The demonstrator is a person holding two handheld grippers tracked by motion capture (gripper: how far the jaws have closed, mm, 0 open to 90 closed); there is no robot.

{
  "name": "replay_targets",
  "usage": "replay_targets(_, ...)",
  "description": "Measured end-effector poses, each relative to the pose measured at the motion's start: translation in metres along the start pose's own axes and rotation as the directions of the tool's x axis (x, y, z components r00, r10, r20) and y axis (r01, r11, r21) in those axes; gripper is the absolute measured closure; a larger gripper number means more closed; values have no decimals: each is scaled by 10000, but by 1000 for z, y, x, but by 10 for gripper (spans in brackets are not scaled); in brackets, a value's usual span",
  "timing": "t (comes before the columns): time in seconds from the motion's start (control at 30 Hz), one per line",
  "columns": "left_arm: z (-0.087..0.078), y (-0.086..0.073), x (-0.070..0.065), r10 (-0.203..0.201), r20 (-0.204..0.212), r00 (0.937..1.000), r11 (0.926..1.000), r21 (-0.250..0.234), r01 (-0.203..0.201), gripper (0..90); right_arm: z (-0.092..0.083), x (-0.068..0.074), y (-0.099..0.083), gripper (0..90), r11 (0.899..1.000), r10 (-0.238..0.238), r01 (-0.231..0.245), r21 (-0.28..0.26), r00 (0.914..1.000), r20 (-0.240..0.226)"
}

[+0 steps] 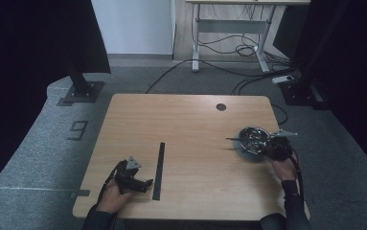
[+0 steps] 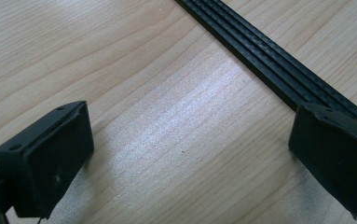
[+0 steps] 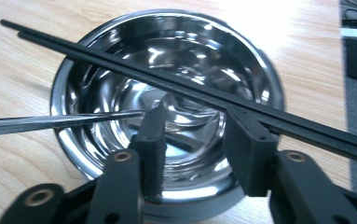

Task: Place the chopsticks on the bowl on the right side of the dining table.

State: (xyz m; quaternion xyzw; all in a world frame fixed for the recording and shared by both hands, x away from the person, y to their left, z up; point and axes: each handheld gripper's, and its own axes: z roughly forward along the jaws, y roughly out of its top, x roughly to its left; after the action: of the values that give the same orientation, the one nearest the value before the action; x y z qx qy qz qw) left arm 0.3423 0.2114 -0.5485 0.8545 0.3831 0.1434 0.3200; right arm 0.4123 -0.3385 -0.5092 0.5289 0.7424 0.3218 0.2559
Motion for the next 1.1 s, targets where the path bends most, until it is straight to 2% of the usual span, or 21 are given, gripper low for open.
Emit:
replay_targets(0.07,0,0,0,0,1,10000,10000,-2,0,0,-3,-3,-1,519,9997,151,-150,-169,9999,39)
replay_targets(0.13,0,0,0,-2,0,10000,10000,-2,2,0,-5,-5,-2,414,9988,384,-381,-298,9992,92)
replay_targets(0.2,0,0,0,0,0,10000,10000,-2,0,0,-4,-5,-3,316,9992,369,-359,-196,9979,523)
replay_targets(0.33,0,0,0,0,1,10000,10000,-3,0,0,-3,-9,-9,204,9987,472,-450,-221,9931,1071)
replay_targets(0.5,0,0,0,-1,1,10000,10000,-3,1,0,-7,-19,-14,116,9955,787,-708,-626,9878,1345)
replay_targets(0.6,0,0,0,0,1,10000,10000,-4,0,0,-7,-23,-16,32,9932,1040,-942,-684,9821,1573)
replay_targets(0.7,0,0,0,1,1,10000,10000,1,-1,0,-6,-27,-17,5,9918,1196,-1098,-653,9777,1724)
replay_targets(0.97,0,0,0,1,6,10000,10000,-2,-1,0,-4,-38,-21,0,9845,1641,-1516,-885,9738,1576)
replay_targets(1.1,0,0,0,0,4,10000,10000,-1,0,0,-3,-45,-24,0,9769,1965,-1818,-1125,9708,1373)
